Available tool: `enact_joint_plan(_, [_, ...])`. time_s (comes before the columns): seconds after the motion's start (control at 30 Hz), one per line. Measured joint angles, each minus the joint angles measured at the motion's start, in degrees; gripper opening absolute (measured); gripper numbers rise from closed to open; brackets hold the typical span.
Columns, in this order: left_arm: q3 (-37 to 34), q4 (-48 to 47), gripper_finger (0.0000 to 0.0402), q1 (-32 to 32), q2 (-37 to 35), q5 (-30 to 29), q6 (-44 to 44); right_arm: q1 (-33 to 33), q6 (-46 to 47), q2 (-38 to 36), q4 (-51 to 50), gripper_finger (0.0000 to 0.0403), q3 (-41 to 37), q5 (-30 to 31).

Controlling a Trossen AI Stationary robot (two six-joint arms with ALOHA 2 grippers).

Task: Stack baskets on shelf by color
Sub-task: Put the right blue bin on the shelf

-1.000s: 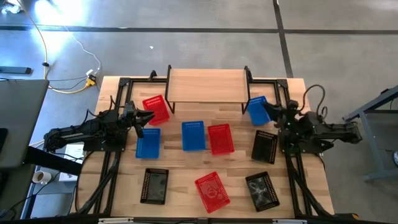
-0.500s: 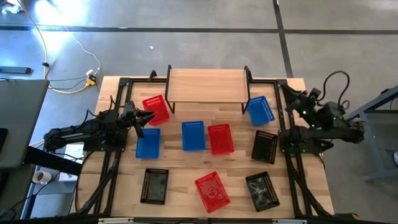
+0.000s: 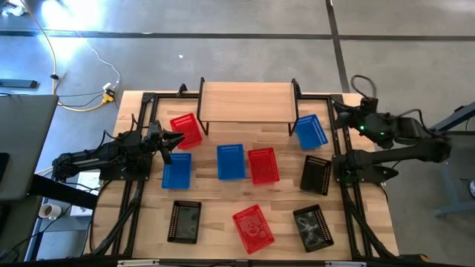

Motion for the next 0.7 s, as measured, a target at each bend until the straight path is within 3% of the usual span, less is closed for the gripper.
enact_joint_plan(0.23, [0.0,0.0,0.0082,0.0,0.0,0.0,-0.1,-4.9,12.8,11.0,-20.6,0.0055,9.5,-8.8])
enact_joint_plan(0.53, [0.0,0.0,0.0082,0.0,0.0,0.0,-0.1,-15.5,10.3,18.9,-24.8,0.0055,12.5,-22.0])
enact_joint_plan(0.7, [0.0,0.0,0.0082,0.0,0.0,0.0,-0.1,-22.3,3.1,22.2,-25.0,0.0055,12.5,-27.1])
